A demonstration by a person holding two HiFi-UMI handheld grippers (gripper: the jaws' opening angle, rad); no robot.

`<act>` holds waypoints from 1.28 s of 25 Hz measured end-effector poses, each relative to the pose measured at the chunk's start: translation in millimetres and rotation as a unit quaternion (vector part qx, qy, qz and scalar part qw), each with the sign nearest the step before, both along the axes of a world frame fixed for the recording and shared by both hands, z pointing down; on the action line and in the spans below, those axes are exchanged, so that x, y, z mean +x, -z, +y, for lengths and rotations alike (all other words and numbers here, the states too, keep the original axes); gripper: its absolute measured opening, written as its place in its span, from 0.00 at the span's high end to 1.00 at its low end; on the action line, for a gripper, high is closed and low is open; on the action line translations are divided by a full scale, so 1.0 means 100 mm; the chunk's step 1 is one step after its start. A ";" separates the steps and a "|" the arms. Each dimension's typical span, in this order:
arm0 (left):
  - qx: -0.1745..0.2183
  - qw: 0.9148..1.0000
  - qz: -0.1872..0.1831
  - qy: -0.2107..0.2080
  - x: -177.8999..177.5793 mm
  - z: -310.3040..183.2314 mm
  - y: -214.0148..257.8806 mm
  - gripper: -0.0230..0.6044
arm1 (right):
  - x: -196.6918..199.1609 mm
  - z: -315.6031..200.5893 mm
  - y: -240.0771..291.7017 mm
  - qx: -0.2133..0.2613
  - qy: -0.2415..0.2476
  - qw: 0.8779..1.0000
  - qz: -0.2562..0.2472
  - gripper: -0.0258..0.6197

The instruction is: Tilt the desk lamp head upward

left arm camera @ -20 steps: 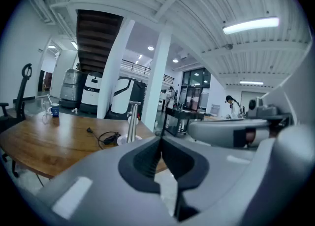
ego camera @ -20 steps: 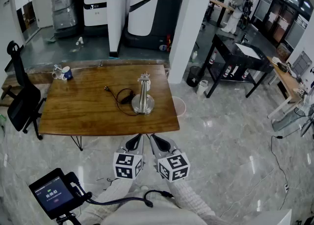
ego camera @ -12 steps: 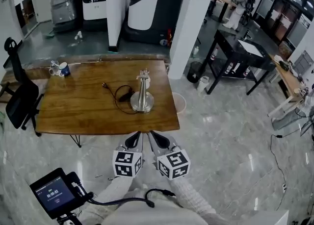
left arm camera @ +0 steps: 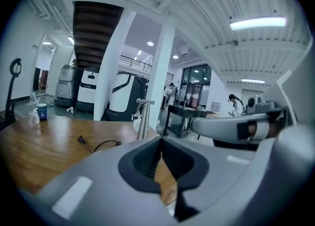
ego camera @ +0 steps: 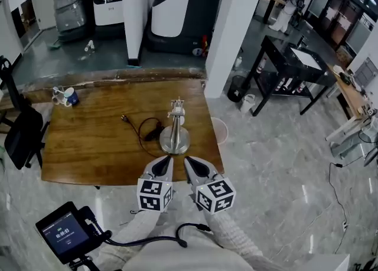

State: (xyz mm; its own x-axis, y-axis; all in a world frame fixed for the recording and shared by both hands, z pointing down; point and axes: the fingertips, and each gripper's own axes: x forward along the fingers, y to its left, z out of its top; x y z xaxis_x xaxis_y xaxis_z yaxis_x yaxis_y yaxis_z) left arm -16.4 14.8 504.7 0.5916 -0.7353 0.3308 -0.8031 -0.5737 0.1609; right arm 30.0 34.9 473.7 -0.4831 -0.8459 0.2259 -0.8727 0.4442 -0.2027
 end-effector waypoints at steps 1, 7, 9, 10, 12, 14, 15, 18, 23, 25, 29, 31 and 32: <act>-0.005 1.000 0.001 -0.005 -0.01 -0.16 -0.04 0.95 | 0.01 -0.17 -0.02 -0.002 -0.006 1.000 0.000 0.96; -0.014 1.000 -0.007 -0.026 0.09 -0.37 -0.05 0.95 | 0.17 -0.45 0.03 -0.013 -0.014 1.000 -0.016 0.96; -0.013 0.999 -0.012 -0.034 0.13 -0.46 -0.08 0.95 | 0.23 -0.53 0.03 -0.017 -0.023 0.999 -0.023 0.96; -0.015 0.999 -0.013 -0.039 0.14 -0.59 -0.13 0.95 | 0.27 -0.66 0.00 -0.019 -0.030 0.999 -0.028 0.96; -0.020 0.998 -0.016 -0.051 0.19 -0.89 -0.24 0.95 | 0.34 -1.00 -0.06 -0.026 -0.046 0.998 -0.042 0.96; -0.022 0.998 -0.023 -0.062 0.24 -1.02 -0.32 0.95 | 0.41 -1.17 -0.07 -0.033 -0.053 0.997 -0.055 0.96; -0.023 0.997 -0.026 -0.066 0.27 -1.02 -0.34 0.95 | 0.45 -1.20 -0.06 -0.035 -0.054 0.996 -0.057 0.96; -0.017 0.997 -0.030 -0.065 0.31 -1.03 -0.32 0.95 | 0.54 -1.23 -0.02 -0.034 -0.056 0.996 -0.053 0.96; 0.000 0.998 -0.041 -0.041 0.31 -1.18 -0.28 0.95 | 0.65 -1.41 0.03 -0.055 -0.047 0.994 -0.086 0.96; 0.010 0.998 -0.047 -0.041 0.34 -1.28 -0.35 0.95 | 0.73 -1.61 -0.03 -0.075 -0.037 0.991 -0.103 0.96; 0.025 0.998 -0.043 -0.040 0.34 -1.34 -0.44 0.93 | 0.82 -1.92 -0.08 -0.102 -0.011 0.986 -0.128 0.95; 0.023 0.998 -0.037 -0.037 0.29 -1.32 -0.43 0.91 | 0.81 -2.00 -0.04 -0.121 0.007 0.980 -0.161 0.92; 0.021 0.999 -0.033 -0.036 0.28 -1.31 -0.42 0.90 | 0.80 -2.04 -0.03 -0.133 0.014 0.975 -0.177 0.89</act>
State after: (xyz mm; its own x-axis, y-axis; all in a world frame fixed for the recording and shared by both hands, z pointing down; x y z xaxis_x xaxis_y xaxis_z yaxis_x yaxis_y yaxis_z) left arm 11.5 -116.7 546.8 0.6212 -0.7059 0.3402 -0.7676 -0.6356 0.0825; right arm 110.5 -169.5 477.2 -0.5931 -0.7654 0.2499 -0.7149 0.3579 -0.6007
